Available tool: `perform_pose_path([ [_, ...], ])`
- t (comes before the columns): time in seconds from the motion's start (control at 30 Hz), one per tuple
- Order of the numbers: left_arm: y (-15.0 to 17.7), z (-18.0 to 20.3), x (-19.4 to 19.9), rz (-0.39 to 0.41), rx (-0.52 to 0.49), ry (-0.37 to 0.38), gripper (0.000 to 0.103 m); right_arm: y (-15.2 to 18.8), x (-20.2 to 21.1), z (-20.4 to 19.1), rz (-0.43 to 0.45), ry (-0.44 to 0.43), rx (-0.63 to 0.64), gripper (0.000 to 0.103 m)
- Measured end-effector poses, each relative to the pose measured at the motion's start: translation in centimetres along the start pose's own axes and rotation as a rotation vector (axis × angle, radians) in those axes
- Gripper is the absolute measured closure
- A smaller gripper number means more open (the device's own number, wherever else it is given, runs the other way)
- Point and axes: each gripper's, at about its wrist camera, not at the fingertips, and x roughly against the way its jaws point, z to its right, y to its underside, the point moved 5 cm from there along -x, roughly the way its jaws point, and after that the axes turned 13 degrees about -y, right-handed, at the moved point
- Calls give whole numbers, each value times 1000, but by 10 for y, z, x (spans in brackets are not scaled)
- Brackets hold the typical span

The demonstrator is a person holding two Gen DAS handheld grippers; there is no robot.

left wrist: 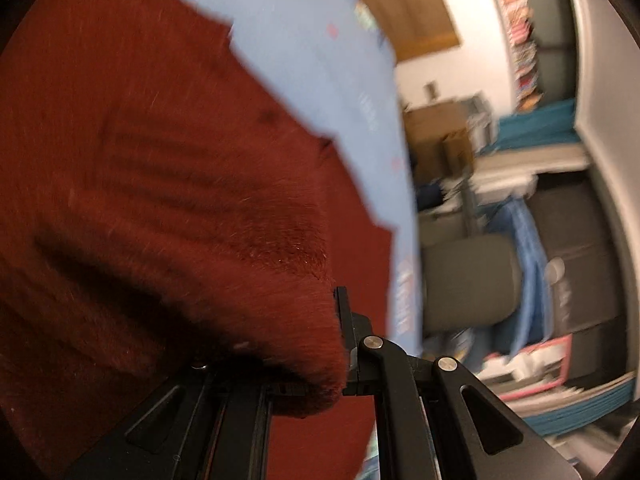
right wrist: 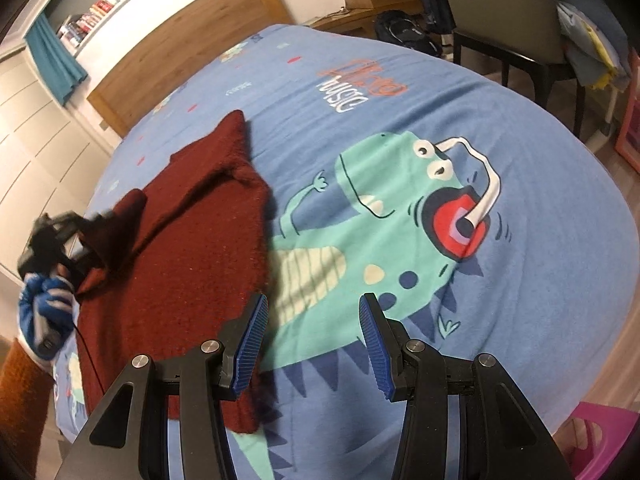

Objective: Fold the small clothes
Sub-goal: 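Fold the held sleeve across the sweater body with the left tool, then open the left tool to release the sleeve onto the body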

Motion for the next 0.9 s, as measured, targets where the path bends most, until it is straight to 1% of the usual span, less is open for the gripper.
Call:
perform_pose_path([
  [0.07,18,-8,-8,-23,-44,-52,97,0,-1,3,-1,1,-6,54],
  [0.17,32,-14,-4,-29,-60,-45,96,-2,-1,5,-2,1,-5,54],
  [0.27,24,-10,8,-20,-67,-47,91,-4,-1,5,2,-1,-4,54],
  [0.3,17,-5,12,-9,-65,-51,85,-5,-1,5,6,-4,-3,54],
  [0.33,14,-7,17,8,-52,-54,80,-5,-1,4,7,-7,-2,54],
  [0.37,10,-11,22,23,-30,-51,78,-6,-2,3,6,-10,-1,54],
  [0.47,-5,-25,34,55,66,-32,77,-6,-4,1,4,-13,5,54],
  [0.53,-10,-36,38,72,100,-50,79,-6,-4,0,4,-14,7,54],
  [0.57,-12,-31,37,81,102,-75,79,-6,-4,0,3,-14,7,54],
  [0.63,-11,-16,32,83,74,-94,87,-6,-3,1,3,-11,6,54],
  [0.8,4,27,19,29,-39,-46,89,-5,-2,3,8,-7,1,54],
  [0.87,14,45,9,-9,-93,-29,89,-4,-2,3,8,-6,0,54],
  [0.9,16,51,6,-22,-115,-33,89,-4,-2,3,8,-7,1,54],
])
